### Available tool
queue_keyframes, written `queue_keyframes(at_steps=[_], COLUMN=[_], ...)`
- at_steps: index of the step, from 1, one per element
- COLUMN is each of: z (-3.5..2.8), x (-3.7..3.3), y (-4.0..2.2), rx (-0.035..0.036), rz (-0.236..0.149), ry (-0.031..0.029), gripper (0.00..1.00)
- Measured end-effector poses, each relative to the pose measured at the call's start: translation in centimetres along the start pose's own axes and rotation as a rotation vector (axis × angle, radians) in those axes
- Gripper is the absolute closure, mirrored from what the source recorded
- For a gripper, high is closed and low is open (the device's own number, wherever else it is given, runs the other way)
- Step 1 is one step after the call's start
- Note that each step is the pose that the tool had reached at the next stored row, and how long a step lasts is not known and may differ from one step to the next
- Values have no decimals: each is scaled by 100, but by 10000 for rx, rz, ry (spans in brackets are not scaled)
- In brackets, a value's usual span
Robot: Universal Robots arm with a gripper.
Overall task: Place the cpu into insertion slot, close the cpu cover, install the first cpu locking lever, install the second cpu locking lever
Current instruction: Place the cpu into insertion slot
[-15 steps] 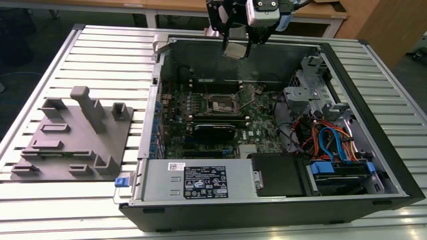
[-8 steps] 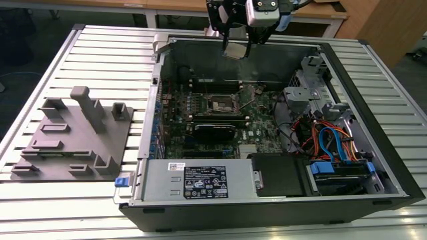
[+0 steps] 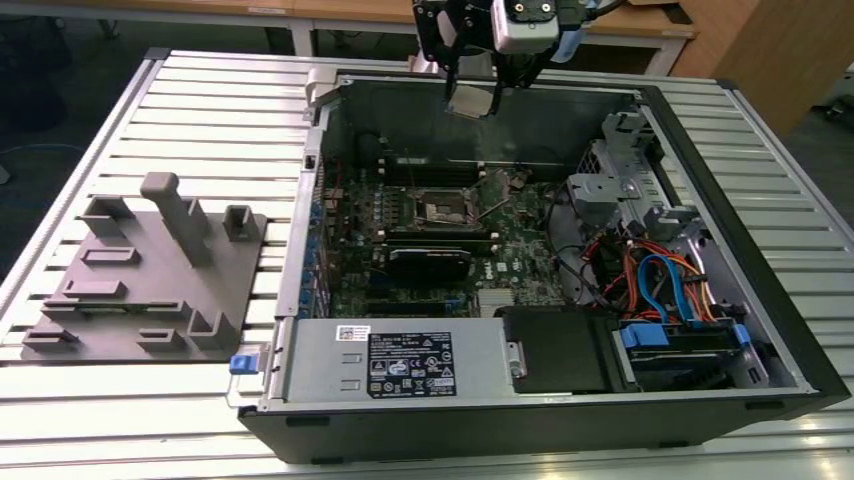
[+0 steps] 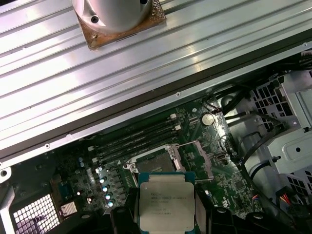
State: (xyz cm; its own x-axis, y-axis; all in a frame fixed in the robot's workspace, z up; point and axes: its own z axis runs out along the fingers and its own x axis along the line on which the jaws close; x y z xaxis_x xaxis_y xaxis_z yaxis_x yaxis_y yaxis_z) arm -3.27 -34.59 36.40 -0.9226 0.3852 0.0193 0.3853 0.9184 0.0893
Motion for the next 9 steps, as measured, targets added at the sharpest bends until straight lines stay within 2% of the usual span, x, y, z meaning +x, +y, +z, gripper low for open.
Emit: queue_keyframes(at_steps=[9], z=[0], x=[0], y=[0], rx=[-1], rz=[15], ry=[-2], gripper=[46])
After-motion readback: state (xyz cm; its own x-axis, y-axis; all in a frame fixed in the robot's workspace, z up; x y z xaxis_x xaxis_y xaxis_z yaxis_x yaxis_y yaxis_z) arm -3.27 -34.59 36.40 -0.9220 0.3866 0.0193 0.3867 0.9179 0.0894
